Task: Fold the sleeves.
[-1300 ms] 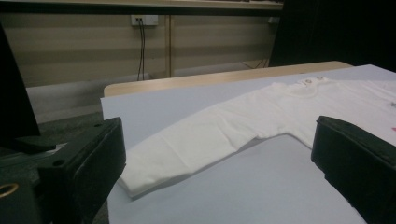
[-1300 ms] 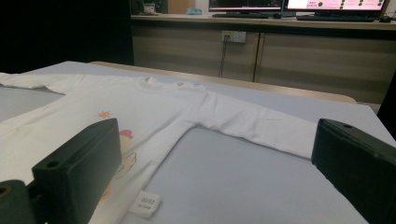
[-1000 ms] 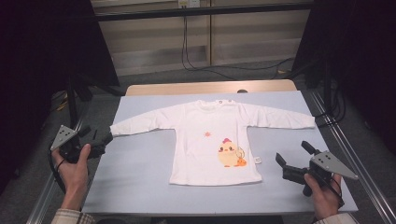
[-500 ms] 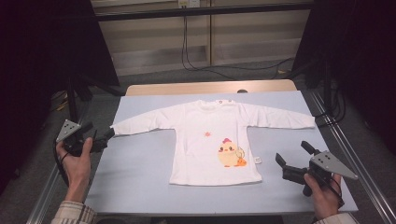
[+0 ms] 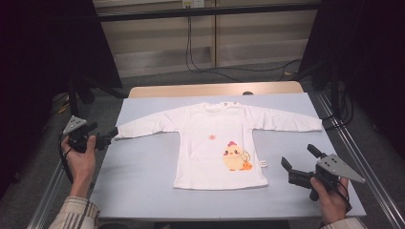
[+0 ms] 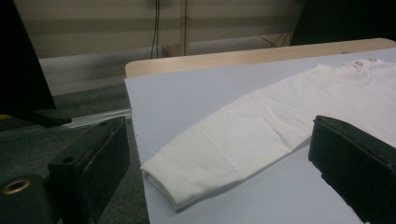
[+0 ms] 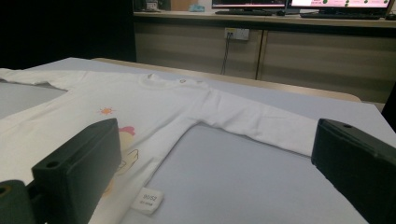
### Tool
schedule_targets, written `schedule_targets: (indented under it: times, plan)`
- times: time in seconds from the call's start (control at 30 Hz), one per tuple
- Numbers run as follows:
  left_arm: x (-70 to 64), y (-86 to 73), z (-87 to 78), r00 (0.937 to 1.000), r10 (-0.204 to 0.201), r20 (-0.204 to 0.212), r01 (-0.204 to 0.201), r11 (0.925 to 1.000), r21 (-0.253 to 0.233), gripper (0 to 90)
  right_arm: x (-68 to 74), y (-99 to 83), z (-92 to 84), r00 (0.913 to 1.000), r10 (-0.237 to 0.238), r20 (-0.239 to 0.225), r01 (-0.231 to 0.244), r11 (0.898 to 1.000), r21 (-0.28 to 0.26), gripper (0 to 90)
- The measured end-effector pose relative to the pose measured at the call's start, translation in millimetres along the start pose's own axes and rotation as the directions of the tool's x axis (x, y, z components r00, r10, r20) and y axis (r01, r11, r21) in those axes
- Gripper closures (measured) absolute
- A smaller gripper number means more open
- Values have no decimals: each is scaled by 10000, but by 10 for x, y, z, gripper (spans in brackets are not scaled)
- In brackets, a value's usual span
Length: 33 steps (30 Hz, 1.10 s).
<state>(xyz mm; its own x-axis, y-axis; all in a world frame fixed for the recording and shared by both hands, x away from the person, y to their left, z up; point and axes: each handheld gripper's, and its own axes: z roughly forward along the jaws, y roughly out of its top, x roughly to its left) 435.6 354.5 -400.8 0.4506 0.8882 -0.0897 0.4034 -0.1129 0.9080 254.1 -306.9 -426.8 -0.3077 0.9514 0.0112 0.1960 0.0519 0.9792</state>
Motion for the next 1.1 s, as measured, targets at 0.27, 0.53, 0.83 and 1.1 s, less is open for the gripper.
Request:
schedule_targets:
  times: [0.27,0.53,0.83,1.1]
  plan:
    - [47,32,68,9999,-144,91,138,9981,606,58,-1,-2,1,10000,-16,-17,16,10000,43,11]
    - [57,33,224,9988,-12,486,-43,9937,1123,36,2,-3,4,10000,15,-58,-15,10000,40,11]
    - [83,81,410,9989,158,443,-243,9796,1997,46,3,-3,4,10000,1,-77,-1,10000,37,11]
    - [175,46,513,9996,254,83,-267,9652,2600,106,5,-4,3,10000,-9,-79,10,10000,28,12]
